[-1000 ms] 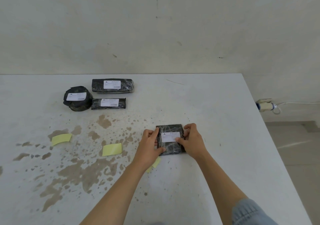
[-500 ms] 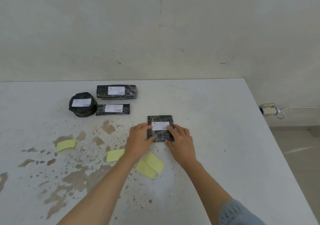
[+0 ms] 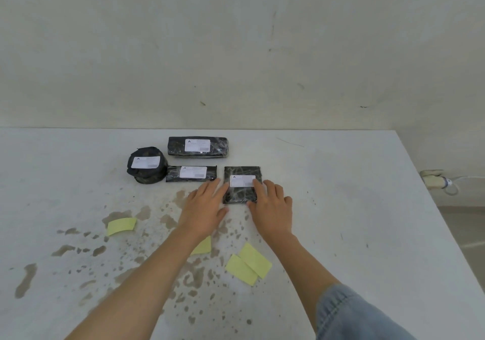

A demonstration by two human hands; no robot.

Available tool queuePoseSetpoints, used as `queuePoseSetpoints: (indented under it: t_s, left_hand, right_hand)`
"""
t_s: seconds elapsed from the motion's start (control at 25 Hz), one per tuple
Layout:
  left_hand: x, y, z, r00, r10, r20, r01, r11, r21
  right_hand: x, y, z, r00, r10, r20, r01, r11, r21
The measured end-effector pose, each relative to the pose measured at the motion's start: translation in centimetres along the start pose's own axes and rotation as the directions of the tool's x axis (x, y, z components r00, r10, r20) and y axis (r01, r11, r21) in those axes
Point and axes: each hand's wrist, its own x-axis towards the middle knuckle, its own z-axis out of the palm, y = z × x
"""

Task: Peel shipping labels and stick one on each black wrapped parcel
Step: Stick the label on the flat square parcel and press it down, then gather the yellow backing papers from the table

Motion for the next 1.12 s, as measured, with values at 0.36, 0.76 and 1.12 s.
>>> queuePoseSetpoints:
  t_s: [0.36, 0.76, 1.12]
  left_hand:
    - [-11.8, -9.1, 0.7, 0.940, -0.295, -0.171, 0.268, 0.950, -0.162]
    - [-13.2, -15.3, 1.6, 0.978, -0.117, -0.170, 0.104, 0.991, -0.083]
    - [-11.3, -14.3, 1.2, 0.962, -0.255, -0.097, 0.191, 0.884, -0.426]
  right_hand:
    - [-10.8, -8.1, 1.6, 0.988, -0.148, 0.040, 0.139, 0.975, 0.171]
    - [-12.6, -13.8, 3.0, 0.991, -0.129, -0.036, 0.130, 0.991, 0.034]
    - [-11.9, -13.0, 3.1, 0.991, -0.132, 0.030, 0.123, 0.969, 0.212]
